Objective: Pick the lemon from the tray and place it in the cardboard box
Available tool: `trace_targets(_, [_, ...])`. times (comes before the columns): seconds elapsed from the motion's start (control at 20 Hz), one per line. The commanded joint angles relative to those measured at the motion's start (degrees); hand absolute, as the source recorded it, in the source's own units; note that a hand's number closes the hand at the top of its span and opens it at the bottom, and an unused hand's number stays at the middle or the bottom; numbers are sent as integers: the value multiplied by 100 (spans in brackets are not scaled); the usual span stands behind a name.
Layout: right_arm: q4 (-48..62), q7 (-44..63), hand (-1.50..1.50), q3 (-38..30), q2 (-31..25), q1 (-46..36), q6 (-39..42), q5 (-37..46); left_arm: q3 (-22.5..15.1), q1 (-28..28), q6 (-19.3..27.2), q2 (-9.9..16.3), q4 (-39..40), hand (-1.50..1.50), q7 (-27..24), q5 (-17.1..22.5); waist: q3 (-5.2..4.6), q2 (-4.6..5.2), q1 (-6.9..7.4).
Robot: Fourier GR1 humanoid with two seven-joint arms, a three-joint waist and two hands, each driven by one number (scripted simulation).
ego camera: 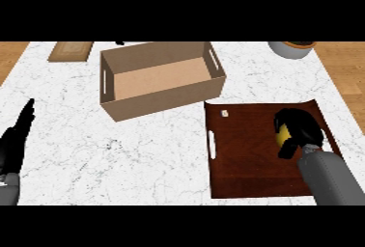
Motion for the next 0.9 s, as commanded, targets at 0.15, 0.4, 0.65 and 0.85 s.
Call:
trace_targets(0.15, [-1521, 2862, 150, 413, 1128, 130, -566, 1163, 86, -24, 15, 68, -45, 0, 82, 3, 114, 31, -27])
trace_targets(0.4, [-3045, 3849, 150, 1184, 1500, -142, -421, 2226, 90, -53, -145, 76, -59, 0, 50, 97, 124, 62, 46])
trace_targets(0.65, [-3438, 4266, 150, 1886, 1620, -617, 54, 2614, -127, 60, 43, -236, -180, 0, 0, -130, 140, 142, 218])
trace_targets(0.85, [-3165, 4884, 150, 2237, 1625, -1592, 284, 1677, -216, -141, 38, -319, -315, 0, 246, -199, 143, 156, 292])
